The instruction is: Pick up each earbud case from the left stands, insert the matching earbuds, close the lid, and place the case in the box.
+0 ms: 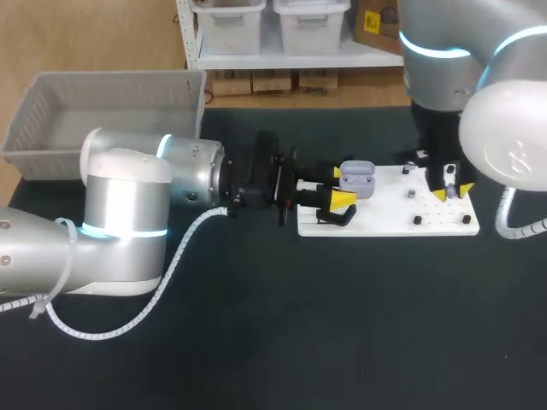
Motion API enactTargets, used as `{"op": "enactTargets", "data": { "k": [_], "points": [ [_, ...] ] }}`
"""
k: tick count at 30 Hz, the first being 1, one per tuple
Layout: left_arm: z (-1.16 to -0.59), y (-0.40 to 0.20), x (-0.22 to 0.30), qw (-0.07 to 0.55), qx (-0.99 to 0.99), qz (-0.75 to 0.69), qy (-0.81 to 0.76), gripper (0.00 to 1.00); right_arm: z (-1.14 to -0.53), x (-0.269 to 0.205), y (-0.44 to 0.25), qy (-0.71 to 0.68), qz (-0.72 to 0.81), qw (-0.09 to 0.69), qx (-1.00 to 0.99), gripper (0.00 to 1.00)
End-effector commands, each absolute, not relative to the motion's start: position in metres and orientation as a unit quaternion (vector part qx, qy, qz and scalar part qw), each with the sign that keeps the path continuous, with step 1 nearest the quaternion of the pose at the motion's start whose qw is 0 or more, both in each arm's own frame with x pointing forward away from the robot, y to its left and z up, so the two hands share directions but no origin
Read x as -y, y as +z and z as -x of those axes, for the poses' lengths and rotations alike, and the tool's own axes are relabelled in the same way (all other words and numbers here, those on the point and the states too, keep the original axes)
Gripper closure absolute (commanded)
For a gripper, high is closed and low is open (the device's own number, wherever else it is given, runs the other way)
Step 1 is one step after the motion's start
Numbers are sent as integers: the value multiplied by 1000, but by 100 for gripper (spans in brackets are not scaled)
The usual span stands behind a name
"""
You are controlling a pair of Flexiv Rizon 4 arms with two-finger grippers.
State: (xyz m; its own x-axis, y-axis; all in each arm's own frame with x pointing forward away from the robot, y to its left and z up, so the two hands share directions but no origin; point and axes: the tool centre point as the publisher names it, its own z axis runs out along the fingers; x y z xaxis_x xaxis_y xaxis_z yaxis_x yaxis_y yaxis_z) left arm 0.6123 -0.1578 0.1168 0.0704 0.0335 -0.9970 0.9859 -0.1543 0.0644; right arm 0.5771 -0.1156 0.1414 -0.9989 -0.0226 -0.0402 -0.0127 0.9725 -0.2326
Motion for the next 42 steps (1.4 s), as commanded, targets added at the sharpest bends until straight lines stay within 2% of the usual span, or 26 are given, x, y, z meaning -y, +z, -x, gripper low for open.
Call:
{"op": "enactTargets", "data": {
  "k": [1, 11, 38, 42],
  "points": [
    [-619, 112, 165, 462, -447, -566, -515, 100, -573, 104, 152, -125, -8, 9, -992, 100],
    [-620, 110, 174, 466, -442, -568, -515, 100, -576, 87, 154, -108, -51, -21, -993, 100],
    [-621, 109, 175, 472, -445, -563, -513, 100, -577, 82, 164, -86, -87, -1, -992, 100],
    [-621, 109, 175, 472, -445, -563, -513, 100, -577, 67, 176, -58, -106, 20, -992, 100]
  ]
}}
